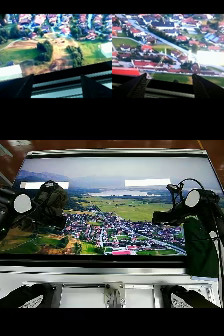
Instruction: Fold the shirts.
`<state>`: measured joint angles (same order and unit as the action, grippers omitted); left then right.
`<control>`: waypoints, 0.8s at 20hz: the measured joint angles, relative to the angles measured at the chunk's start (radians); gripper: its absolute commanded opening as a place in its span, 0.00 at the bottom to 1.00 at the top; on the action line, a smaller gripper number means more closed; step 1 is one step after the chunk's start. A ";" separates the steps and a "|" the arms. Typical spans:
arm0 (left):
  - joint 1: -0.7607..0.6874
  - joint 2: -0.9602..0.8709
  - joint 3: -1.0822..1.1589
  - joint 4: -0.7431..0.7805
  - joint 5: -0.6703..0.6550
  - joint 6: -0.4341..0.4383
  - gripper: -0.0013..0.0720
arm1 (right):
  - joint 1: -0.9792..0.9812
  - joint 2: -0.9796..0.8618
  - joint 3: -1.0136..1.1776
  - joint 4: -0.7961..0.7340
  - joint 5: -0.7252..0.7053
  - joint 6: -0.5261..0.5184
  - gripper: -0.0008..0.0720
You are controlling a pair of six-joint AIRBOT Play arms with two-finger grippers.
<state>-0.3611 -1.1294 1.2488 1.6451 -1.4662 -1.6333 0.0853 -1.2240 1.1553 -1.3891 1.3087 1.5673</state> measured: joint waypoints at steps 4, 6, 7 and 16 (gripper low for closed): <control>0.000 0.000 0.000 0.001 0.000 0.022 0.93 | 0.000 0.000 0.000 0.000 0.000 0.000 0.96; 0.000 0.000 0.000 0.013 0.014 0.129 0.93 | 0.000 0.000 0.000 0.000 0.000 0.000 0.96; 0.000 0.000 0.000 0.018 0.023 0.182 0.93 | 0.000 0.000 0.000 0.000 0.000 0.000 0.96; 0.000 -0.006 -0.001 -0.137 0.108 0.295 0.92 | 0.000 -0.001 0.000 0.014 0.005 0.004 0.96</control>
<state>-0.3614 -1.1351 1.2476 1.5085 -1.3586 -1.3380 0.0853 -1.2247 1.1553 -1.3746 1.3140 1.5711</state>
